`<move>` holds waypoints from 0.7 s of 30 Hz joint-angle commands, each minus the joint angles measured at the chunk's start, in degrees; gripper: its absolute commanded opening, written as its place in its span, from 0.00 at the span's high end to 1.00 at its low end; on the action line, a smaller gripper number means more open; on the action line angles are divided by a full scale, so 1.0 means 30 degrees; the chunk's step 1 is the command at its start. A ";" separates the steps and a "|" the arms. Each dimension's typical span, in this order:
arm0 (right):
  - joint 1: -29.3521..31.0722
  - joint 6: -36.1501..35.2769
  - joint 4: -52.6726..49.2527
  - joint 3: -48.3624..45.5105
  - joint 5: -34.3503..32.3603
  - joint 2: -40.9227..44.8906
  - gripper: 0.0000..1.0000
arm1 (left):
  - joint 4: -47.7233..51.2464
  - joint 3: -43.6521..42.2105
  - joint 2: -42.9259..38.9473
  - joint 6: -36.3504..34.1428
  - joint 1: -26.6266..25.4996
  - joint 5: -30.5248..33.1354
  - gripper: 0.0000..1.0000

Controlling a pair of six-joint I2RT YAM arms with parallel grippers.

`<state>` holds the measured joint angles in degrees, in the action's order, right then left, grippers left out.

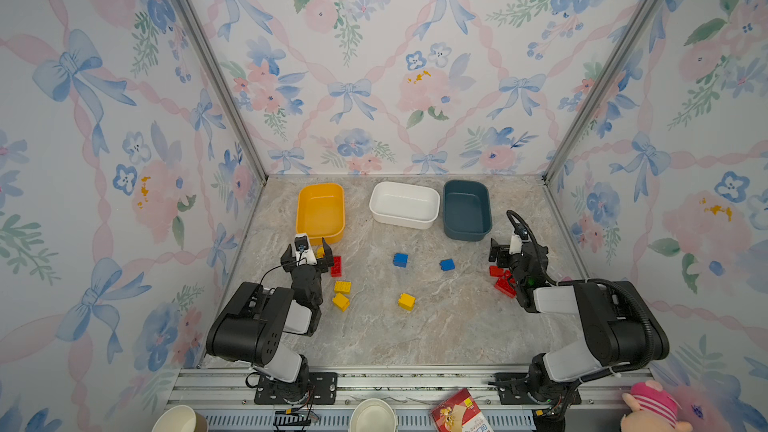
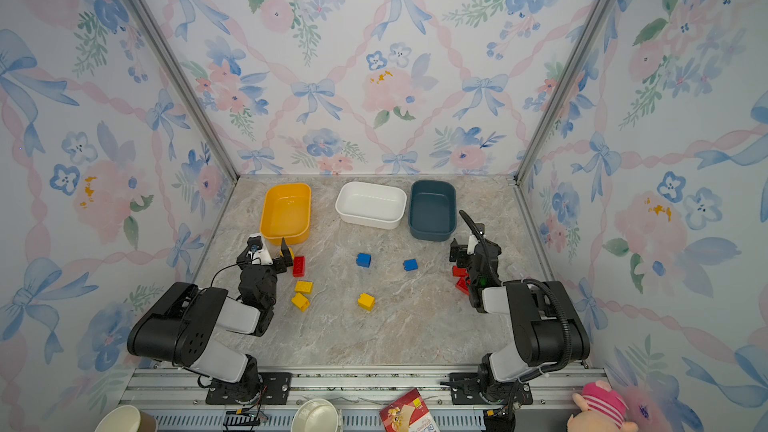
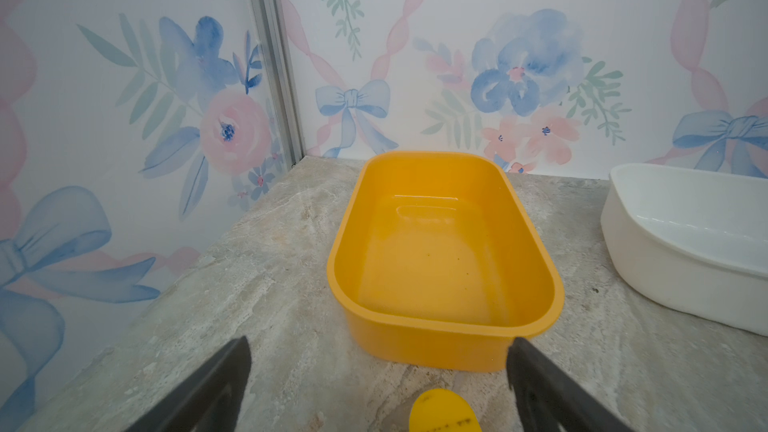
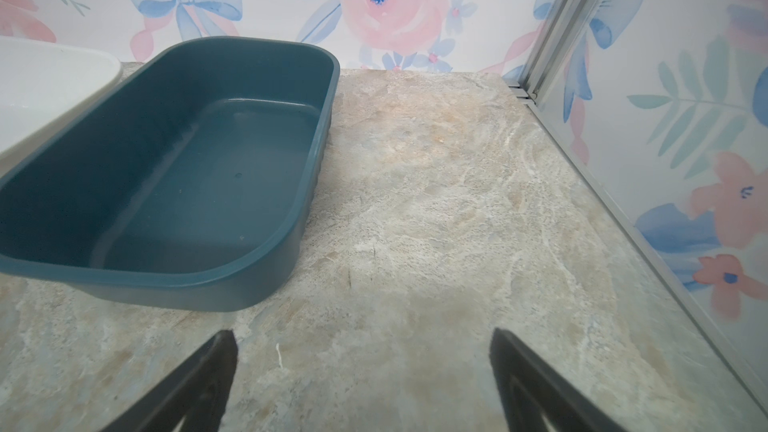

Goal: Sort the legos into containers by color

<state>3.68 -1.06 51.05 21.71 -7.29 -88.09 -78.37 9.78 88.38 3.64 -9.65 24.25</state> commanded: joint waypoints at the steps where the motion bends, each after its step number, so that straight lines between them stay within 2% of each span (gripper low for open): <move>1: -0.0173 0.0254 0.0036 0.0349 0.0262 -0.0137 0.03 | -0.0429 0.0089 0.0293 0.0199 0.0126 0.0232 0.02; 7: -0.0174 0.0276 0.0157 0.0258 0.0145 -0.0110 0.03 | -0.0453 0.0096 0.0167 0.0106 0.0096 0.0195 0.02; 9: -0.0030 0.0437 -0.0521 0.0437 -0.0746 0.0474 0.03 | 0.0767 0.0500 -0.0478 -0.0090 0.0054 -0.0002 0.02; 13: -0.0002 0.0962 -0.5843 0.2084 -0.1407 0.2638 0.03 | 0.4408 0.1706 -0.2218 -0.0375 -0.0006 -0.0283 0.02; 17: 0.0546 0.1347 -0.9178 0.3321 -0.1774 0.3777 0.03 | 0.7527 0.2974 -0.3612 -0.0038 -0.0302 0.0005 0.02; 19: 0.0966 0.1535 -1.0958 0.4077 -0.2234 0.4239 0.03 | 0.9419 0.3989 -0.3979 0.0349 -0.0572 0.0054 0.02; 21: 0.1352 0.1758 -1.2797 0.5034 -0.2342 0.4638 0.03 | 1.2712 0.5943 -0.3853 0.1051 -0.0757 -0.0420 0.03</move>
<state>6.13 2.17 24.82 33.41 -12.27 -75.70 -54.57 21.78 77.17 4.36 -11.09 24.12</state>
